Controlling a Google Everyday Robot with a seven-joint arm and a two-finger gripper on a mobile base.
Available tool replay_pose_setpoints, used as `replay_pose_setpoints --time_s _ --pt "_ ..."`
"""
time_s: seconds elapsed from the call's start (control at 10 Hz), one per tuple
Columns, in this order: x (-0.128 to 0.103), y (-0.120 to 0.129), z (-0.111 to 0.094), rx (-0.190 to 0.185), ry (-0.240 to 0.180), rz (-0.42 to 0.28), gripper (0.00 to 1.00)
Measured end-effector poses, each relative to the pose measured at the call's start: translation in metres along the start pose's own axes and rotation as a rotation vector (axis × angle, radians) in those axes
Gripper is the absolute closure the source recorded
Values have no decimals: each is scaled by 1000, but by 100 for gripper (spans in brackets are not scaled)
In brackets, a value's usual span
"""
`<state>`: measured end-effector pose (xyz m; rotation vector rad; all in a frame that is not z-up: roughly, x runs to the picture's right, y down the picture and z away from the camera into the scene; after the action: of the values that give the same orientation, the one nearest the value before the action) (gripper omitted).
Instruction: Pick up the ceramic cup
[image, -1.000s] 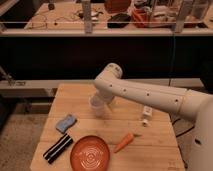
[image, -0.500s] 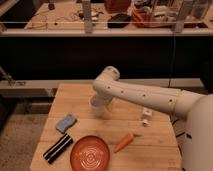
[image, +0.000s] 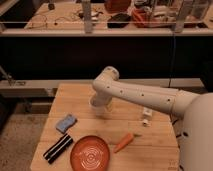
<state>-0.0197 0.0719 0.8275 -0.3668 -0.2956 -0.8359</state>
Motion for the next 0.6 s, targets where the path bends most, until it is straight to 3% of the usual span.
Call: replay_pose_setpoints --time_s 0.1,0.6 --pt "0 -1 2 1 -1 -2 42" --pt "1 -5 6 1 -2 -11 91"
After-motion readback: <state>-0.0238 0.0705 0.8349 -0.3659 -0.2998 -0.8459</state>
